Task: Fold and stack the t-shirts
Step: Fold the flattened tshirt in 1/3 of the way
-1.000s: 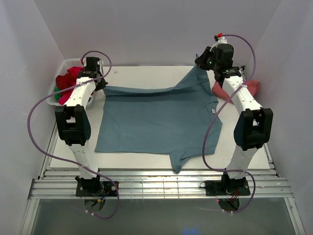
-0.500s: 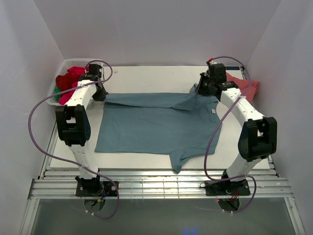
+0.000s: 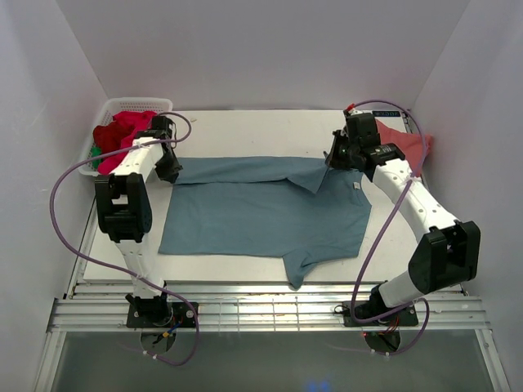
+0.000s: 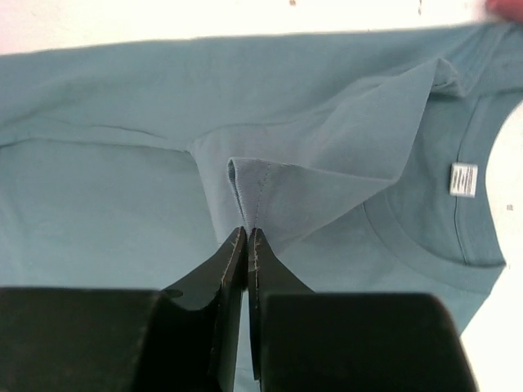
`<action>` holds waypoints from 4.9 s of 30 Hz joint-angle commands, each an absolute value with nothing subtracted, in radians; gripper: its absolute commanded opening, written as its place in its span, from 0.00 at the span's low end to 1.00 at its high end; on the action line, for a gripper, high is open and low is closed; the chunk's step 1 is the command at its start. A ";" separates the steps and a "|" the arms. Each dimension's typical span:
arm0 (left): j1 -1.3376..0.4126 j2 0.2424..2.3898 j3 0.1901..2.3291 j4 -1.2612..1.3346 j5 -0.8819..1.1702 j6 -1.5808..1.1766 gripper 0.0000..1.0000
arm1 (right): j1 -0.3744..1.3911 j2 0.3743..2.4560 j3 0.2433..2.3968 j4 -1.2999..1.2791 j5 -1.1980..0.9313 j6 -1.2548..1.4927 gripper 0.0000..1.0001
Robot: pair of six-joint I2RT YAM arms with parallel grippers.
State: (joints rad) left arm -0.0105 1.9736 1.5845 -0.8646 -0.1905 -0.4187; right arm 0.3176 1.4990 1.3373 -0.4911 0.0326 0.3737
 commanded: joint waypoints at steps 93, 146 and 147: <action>-0.683 2.226 1.796 -0.456 0.557 -0.520 0.30 | 0.446 1.585 1.017 -0.655 0.114 0.433 0.28; -0.680 2.145 1.674 -0.430 0.491 -0.491 0.30 | 0.486 1.719 1.126 -0.515 -0.012 0.334 0.47; -0.681 2.143 1.672 -0.431 0.489 -0.491 0.30 | 0.486 1.727 1.129 -0.514 -0.009 0.331 0.47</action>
State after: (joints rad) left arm -0.6773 2.2475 1.6794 -0.4408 0.5037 -0.5049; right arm 0.4808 1.7023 1.0893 -0.5385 -0.0257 0.3569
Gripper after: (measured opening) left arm 0.303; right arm 0.473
